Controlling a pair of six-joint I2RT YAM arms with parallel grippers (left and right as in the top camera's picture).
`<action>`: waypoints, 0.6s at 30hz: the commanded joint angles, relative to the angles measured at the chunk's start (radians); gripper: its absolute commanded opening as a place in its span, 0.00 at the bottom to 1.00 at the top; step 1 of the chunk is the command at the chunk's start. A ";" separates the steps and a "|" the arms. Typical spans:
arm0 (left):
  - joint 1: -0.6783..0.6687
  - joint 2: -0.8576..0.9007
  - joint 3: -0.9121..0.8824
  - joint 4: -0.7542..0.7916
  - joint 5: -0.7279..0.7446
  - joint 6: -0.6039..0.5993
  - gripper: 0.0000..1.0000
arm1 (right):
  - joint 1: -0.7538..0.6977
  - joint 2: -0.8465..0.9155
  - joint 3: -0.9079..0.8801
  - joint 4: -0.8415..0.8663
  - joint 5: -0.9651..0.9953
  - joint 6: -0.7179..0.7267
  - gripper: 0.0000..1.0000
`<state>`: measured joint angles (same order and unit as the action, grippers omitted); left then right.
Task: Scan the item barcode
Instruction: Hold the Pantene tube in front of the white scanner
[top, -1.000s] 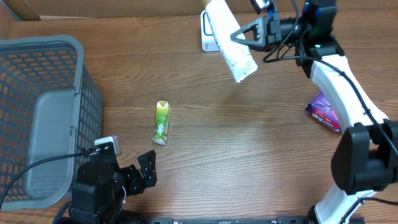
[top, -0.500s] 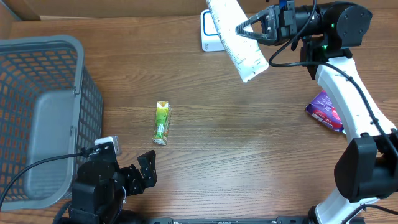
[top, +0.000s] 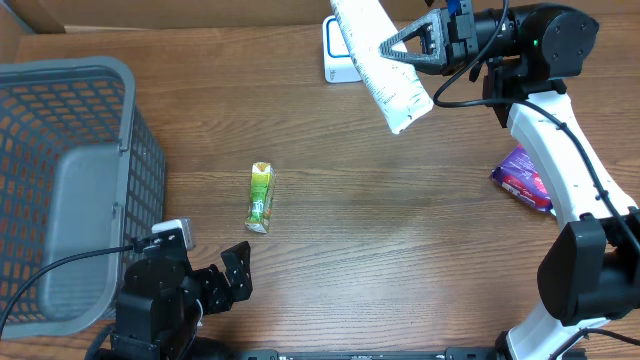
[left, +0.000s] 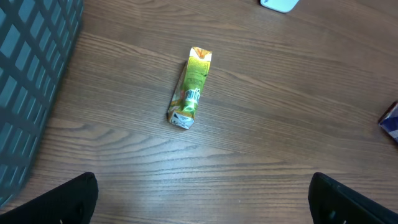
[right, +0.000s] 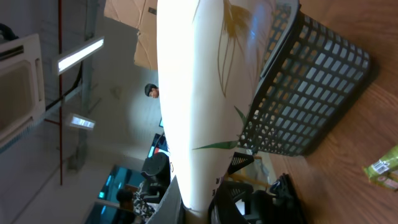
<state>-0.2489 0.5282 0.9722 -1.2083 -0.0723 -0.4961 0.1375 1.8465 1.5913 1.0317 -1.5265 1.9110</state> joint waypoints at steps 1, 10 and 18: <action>0.000 -0.006 -0.002 0.001 -0.013 0.002 0.99 | 0.005 -0.033 -0.005 0.002 -0.043 -0.092 0.04; 0.000 -0.006 -0.002 0.001 -0.013 0.002 1.00 | 0.033 -0.032 -0.178 -0.163 -0.043 -0.404 0.04; 0.000 -0.006 -0.002 0.001 -0.013 0.002 0.99 | 0.047 -0.032 -0.262 -0.508 -0.034 -0.870 0.04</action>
<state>-0.2489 0.5282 0.9722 -1.2087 -0.0727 -0.4961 0.1776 1.8431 1.3422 0.6094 -1.5368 1.3415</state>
